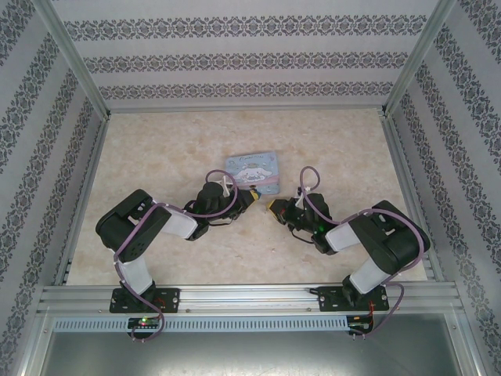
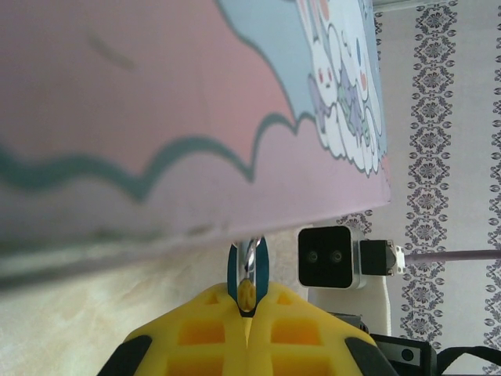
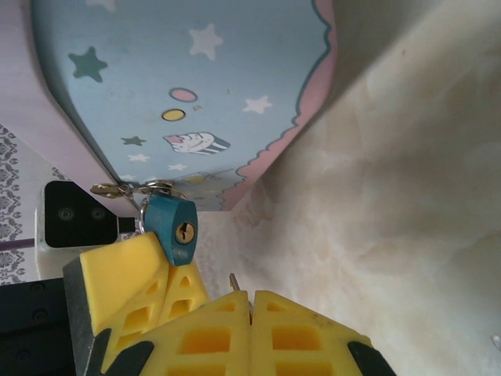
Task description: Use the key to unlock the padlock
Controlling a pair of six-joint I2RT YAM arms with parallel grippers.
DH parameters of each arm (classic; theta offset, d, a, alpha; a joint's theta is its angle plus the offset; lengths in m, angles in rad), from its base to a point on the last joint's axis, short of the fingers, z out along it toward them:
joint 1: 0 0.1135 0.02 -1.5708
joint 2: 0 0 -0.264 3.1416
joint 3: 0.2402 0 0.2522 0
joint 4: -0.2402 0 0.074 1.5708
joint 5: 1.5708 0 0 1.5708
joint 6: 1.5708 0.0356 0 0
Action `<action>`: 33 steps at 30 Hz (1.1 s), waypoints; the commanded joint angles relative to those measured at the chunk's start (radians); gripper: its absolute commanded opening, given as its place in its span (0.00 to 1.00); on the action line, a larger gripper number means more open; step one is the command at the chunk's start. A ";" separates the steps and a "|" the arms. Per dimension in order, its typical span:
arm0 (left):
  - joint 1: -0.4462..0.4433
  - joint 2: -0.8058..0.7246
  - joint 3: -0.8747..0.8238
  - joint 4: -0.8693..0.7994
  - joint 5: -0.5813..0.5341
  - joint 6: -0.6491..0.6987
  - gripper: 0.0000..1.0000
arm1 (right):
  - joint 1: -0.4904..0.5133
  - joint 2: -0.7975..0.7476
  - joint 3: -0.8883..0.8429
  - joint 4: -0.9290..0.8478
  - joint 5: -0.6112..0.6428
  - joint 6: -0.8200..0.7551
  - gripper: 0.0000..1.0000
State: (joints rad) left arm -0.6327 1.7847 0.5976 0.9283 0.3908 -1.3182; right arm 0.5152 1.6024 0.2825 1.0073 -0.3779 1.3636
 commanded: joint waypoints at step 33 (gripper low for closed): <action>0.011 0.000 0.015 0.001 0.021 0.045 0.09 | -0.020 0.152 0.103 0.155 0.004 0.037 0.00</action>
State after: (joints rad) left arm -0.6327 1.7847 0.5976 0.9257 0.4107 -1.3022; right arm 0.5056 1.7405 0.3843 1.1046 -0.3748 1.4017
